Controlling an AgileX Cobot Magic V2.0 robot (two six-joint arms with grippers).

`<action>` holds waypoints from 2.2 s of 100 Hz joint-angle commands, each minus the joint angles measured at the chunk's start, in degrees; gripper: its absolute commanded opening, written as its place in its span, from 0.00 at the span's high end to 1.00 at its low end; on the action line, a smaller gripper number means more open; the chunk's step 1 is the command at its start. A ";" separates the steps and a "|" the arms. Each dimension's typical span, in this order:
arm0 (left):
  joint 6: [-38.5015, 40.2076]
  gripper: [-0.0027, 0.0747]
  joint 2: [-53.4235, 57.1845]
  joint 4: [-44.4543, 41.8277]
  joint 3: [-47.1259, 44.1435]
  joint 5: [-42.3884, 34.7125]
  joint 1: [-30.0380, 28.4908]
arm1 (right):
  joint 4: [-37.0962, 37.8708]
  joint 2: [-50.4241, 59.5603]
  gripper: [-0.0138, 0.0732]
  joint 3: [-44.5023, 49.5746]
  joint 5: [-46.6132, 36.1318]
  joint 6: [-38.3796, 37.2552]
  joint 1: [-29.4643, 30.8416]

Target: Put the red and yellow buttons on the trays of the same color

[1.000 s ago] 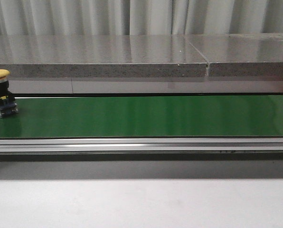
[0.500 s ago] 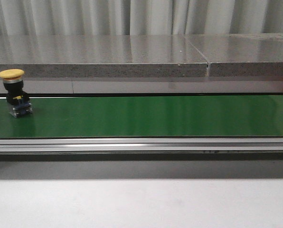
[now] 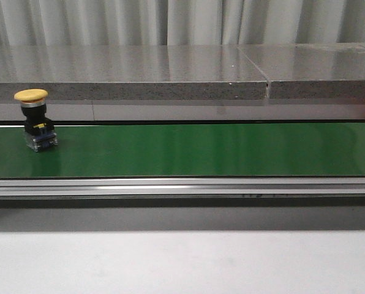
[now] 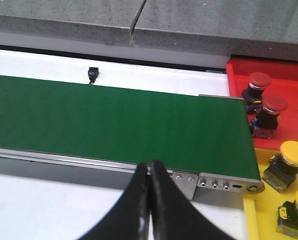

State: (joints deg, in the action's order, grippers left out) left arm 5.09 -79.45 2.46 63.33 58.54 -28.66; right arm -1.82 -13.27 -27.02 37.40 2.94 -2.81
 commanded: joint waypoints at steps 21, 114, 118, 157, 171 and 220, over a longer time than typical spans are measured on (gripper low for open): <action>-0.40 0.69 -1.57 0.35 13.23 5.44 6.64 | 0.39 -0.65 0.92 -1.32 -4.02 0.52 -0.23; -0.40 0.25 -13.78 2.72 18.25 4.93 17.81 | 0.39 -0.65 0.92 -1.32 -4.02 0.52 -0.23; -0.40 0.25 -13.54 2.72 18.25 4.61 17.92 | 0.39 -0.65 0.92 -1.32 -4.02 0.52 -0.23; -8.72 0.67 0.57 2.62 12.31 -10.17 28.28 | 0.39 -0.65 0.92 -1.32 -4.02 0.52 -0.23; -10.12 0.99 7.54 2.62 7.54 -13.63 33.25 | 0.39 -0.65 0.92 -1.32 -4.02 0.52 -0.23; -11.76 0.99 34.19 2.23 -9.25 -12.94 38.43 | 0.39 -0.65 0.92 -1.32 -4.02 0.52 -0.23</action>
State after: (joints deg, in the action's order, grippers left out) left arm -6.63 -50.30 4.42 55.25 48.02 9.29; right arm -1.82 -13.27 -27.02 37.40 2.94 -2.81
